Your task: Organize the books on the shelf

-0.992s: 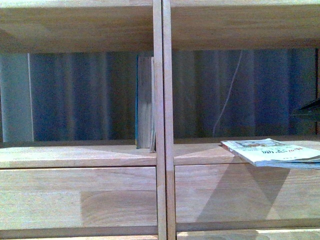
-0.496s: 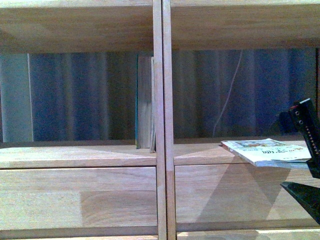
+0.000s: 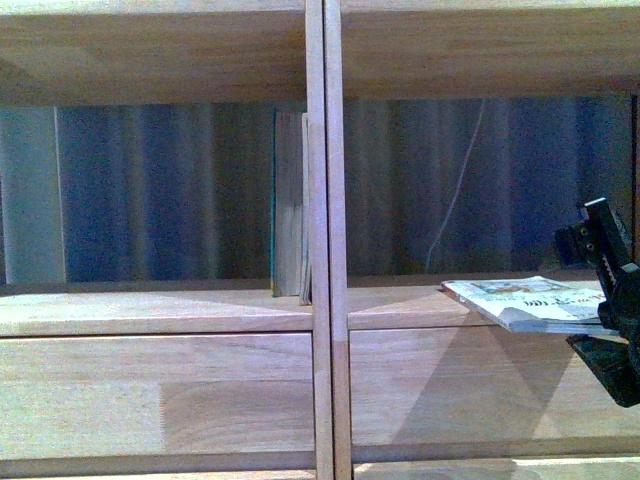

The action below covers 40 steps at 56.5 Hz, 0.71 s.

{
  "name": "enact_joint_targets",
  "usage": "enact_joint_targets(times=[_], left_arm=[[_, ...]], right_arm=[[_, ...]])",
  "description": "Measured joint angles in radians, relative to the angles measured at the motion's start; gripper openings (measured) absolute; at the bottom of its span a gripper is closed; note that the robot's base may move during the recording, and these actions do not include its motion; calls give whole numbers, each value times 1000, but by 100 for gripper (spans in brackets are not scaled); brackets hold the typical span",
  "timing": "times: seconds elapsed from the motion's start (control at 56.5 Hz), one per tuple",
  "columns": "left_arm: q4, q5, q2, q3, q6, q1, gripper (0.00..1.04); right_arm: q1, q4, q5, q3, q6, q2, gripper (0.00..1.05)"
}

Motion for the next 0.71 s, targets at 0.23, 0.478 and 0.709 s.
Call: enact_joint_targets(times=[0.23,0.478,0.709], left_arm=[[0,0,0,0,0,0,97],[0,0,0,0,0,0,97],[81,251,62,1,-19,80,97]], right_arm=[[-16,2,-1,7,2,28,35],[-24,64,-24,-8,40,39,7],[-31,140,-108,-90,51,-45,7]])
